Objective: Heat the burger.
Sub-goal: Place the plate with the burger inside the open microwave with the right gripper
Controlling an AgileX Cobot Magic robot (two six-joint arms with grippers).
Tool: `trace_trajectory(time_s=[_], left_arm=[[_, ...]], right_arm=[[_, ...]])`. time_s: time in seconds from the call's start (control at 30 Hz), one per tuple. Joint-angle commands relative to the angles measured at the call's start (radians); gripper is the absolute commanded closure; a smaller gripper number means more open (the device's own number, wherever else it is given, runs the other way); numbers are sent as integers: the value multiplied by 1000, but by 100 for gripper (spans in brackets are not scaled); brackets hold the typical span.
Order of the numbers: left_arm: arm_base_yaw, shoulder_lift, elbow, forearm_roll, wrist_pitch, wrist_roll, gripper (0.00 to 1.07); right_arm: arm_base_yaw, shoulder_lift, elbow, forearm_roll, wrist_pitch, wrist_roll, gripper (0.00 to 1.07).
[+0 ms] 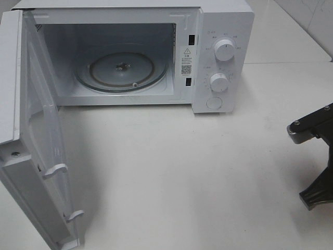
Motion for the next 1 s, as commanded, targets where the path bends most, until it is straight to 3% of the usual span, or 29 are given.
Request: trace_trajectory(time_s=[0.03,0.33,1.0], left_arm=[[3,-1,3,-3,4,-1,7],[3,-1,3,-3,4,-1,7],[3,-1,3,-3,4,-1,7]], right_arm=[[40,-23,13,-33,58,10,107],[162,-52,19,-31,71,-10,107],[550,-81,19,-32,82,-29,107]])
